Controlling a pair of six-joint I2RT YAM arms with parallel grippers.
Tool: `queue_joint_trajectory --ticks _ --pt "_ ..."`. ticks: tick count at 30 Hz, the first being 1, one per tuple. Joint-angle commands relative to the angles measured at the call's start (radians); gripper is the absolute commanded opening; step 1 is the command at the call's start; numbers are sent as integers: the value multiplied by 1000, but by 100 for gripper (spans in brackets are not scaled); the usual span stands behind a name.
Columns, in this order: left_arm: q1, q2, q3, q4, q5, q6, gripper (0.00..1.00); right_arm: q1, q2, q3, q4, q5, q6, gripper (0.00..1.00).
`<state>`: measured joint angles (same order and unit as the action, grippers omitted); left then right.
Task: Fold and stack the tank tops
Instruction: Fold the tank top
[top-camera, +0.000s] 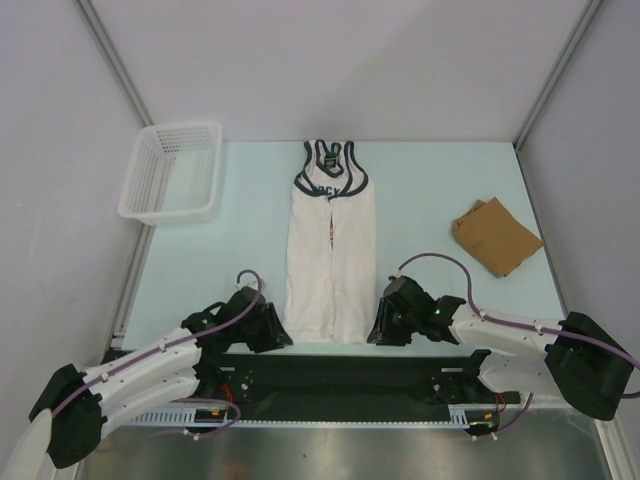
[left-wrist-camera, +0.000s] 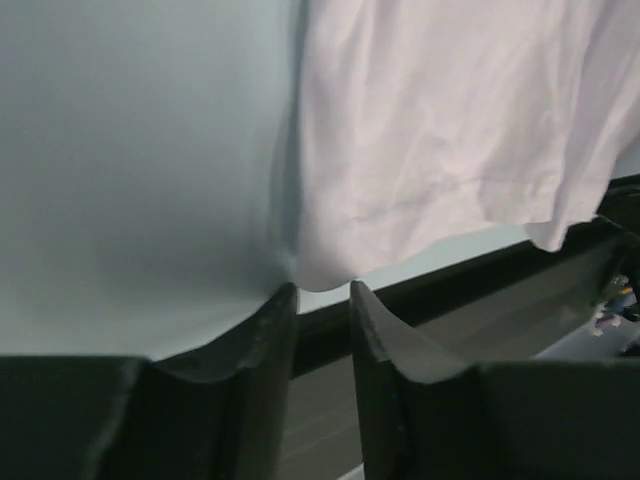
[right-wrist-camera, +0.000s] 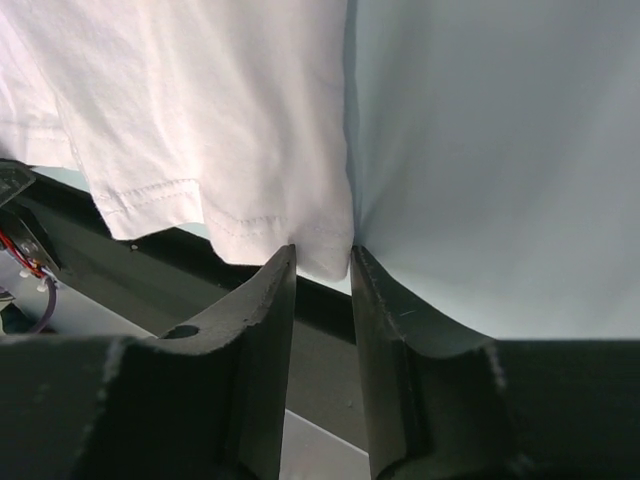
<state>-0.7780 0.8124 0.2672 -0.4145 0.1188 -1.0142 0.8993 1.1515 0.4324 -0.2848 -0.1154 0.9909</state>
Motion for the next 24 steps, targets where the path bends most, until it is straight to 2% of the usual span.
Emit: queue_joint_trajectory --ticks 1,2,5,8,11,12,13,15,16,20,24 --pt "-10 -24 -78 -231 -56 -21 33 10 11 6 -76 6 -11 31" --pt "-10 -45 -82 -228 -60 -26 27 10 8 8 -94 13 -11 20" --pt "-10 -52 -69 -225 -96 -27 16 9 -27 8 -134 39 -9 0" --pt "-10 -24 -40 -233 -145 -27 16 9 -64 12 -165 45 -6 0" --pt "-10 10 -7 -250 -177 -31 34 9 -87 23 -192 56 -15 0" --pt "-10 17 -2 -251 -182 -32 50 9 -87 25 -198 59 -18 0" --pt "-10 25 4 -251 -183 -34 58 9 -88 26 -205 60 -23 0" --pt "-10 27 4 -247 -185 -35 71 9 -87 26 -203 62 -26 0" --pt "-10 24 -2 -241 -180 -35 74 9 -87 25 -195 59 -26 0" --pt "-10 19 -17 -178 -168 -27 73 9 -64 23 -179 48 -34 0" --pt "-10 50 -26 -109 -136 -26 65 9 -56 26 -175 40 -35 0"
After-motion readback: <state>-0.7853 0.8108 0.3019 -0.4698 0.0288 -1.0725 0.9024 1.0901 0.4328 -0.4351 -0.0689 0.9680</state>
